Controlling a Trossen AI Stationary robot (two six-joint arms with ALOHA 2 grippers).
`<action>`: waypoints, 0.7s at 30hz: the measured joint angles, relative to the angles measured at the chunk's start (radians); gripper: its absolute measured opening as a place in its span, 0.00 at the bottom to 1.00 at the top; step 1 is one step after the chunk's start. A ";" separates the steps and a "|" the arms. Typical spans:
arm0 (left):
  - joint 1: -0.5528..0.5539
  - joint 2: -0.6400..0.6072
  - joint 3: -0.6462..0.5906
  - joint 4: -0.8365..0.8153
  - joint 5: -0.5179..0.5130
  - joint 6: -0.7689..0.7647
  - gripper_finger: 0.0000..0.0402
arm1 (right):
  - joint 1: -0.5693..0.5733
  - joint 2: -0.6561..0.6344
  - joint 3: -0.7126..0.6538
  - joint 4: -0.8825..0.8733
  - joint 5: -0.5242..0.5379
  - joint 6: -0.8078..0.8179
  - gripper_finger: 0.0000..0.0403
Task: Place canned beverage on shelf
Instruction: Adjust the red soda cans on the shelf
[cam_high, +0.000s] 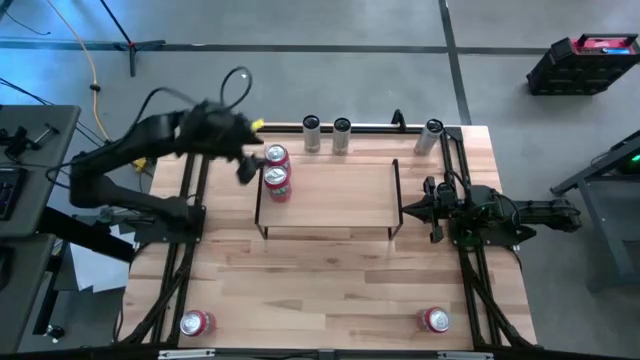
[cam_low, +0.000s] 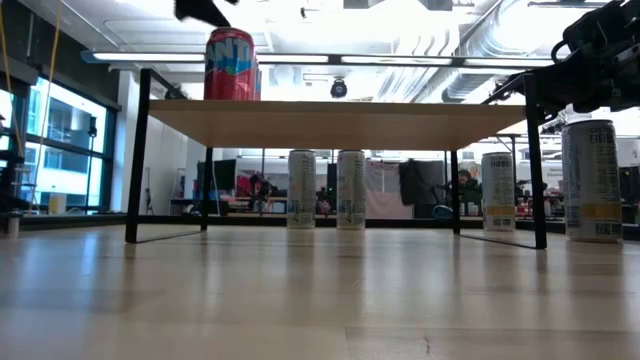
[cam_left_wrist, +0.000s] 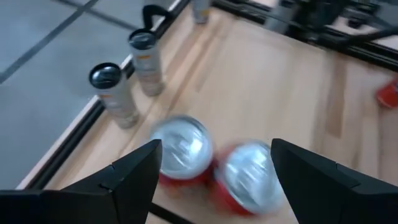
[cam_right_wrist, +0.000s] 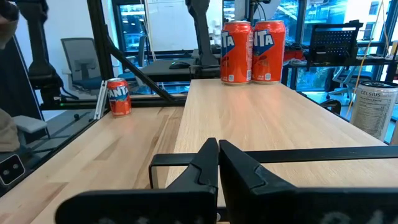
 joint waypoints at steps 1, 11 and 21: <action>0.037 0.032 0.020 0.001 0.024 0.001 0.73 | 0.000 0.000 0.000 0.000 0.000 0.000 0.00; 0.261 0.326 0.258 -0.006 0.292 -0.082 0.73 | 0.000 0.000 0.000 0.000 0.000 0.000 0.00; 0.397 0.592 0.511 -0.280 0.293 -0.185 0.73 | 0.000 0.000 0.000 0.000 0.000 0.000 0.00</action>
